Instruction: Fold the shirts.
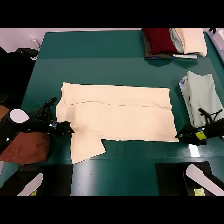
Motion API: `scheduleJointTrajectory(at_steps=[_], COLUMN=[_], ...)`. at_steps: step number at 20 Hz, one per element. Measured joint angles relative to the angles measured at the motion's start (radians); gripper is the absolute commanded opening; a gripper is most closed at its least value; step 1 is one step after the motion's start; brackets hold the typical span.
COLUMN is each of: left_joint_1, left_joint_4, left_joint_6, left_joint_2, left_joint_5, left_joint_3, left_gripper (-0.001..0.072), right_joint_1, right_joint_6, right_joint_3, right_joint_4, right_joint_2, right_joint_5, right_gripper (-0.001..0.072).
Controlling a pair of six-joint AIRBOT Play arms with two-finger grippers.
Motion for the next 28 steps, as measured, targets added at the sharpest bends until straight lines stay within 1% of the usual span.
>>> scheduleJointTrajectory(at_steps=[1, 2, 3, 4, 5, 7, 9, 12, 14, 16, 18, 21, 24, 26, 28], left_joint_1=[0.0, 0.0, 0.0, 0.0, 0.0, 0.0, 0.0, 0.0, 0.0, 0.0, 0.0, -0.001, -0.001, -0.001, -0.001], left_joint_4=[0.0, 0.0, 0.0, 0.001, 0.002, 0.006, 0.026, 0.062, 0.075, 0.083, 0.107, 0.152, 0.173, 0.181, 0.187], left_joint_6=[0.001, 0.001, 0.002, 0.002, 0.003, 0.004, -0.002, -0.039, -0.06, -0.071, -0.075, -0.064, -0.032, -0.01, 0.007], left_joint_2=[0.0, 0.0, 0.0, 0.0, 0.001, 0.01, 0.048, 0.141, 0.186, 0.207, 0.205, 0.13, -0.025, -0.161, -0.286], left_joint_5=[0.0, 0.0, -0.001, -0.004, -0.011, -0.036, -0.066, -0.143, -0.209, -0.243, -0.22, -0.134, -0.031, 0.031, 0.07], left_joint_3=[0.001, 0.002, 0.002, 0.004, 0.007, 0.015, 0.02, 0.027, 0.041, 0.069, 0.106, 0.188, 0.308, 0.41, 0.506], left_gripper=[0.0021, 0.002, 0.002, 0.0019, 0.0019, 0.0019, 0.0019, 0.0019, 0.002, 0.002, 0.002, 0.0022, 0.0022, 0.0022, 0.0022], right_joint_1=[0.02, 0.048, 0.076, 0.106, 0.133, 0.181, 0.218, 0.234, 0.229, 0.222, 0.232, 0.277, 0.315, 0.339, 0.357], right_joint_6=[-0.003, -0.007, -0.01, -0.011, -0.014, -0.014, -0.015, -0.014, -0.013, -0.01, -0.005, 0.006, 0.03, 0.037, 0.049], right_joint_3=[-0.008, -0.01, -0.008, 0.004, 0.02, 0.062, 0.1, 0.137, 0.151, 0.17, 0.206, 0.295, 0.415, 0.504, 0.589], right_joint_4=[0.022, 0.039, 0.05, 0.052, 0.053, 0.034, 0.012, -0.06, -0.101, -0.118, -0.128, -0.135, -0.137, -0.135, -0.135], right_joint_2=[-0.019, -0.036, -0.048, -0.055, -0.056, -0.032, 0.02, 0.126, 0.193, 0.235, 0.235, 0.15, 0.01, -0.093, -0.189], right_joint_5=[-0.005, -0.018, -0.034, -0.05, -0.061, -0.083, -0.033, 0.05, 0.087, 0.099, 0.093, 0.05, 0.008, -0.006, -0.011], right_gripper=[0.0315, 0.02, 0.011, 0.007, 0.0016, 0.0015, 0.0015, 0.0014, 0.0013, 0.0013, 0.0013, 0.0013, 0.0013, 0.0013, 0.0014])
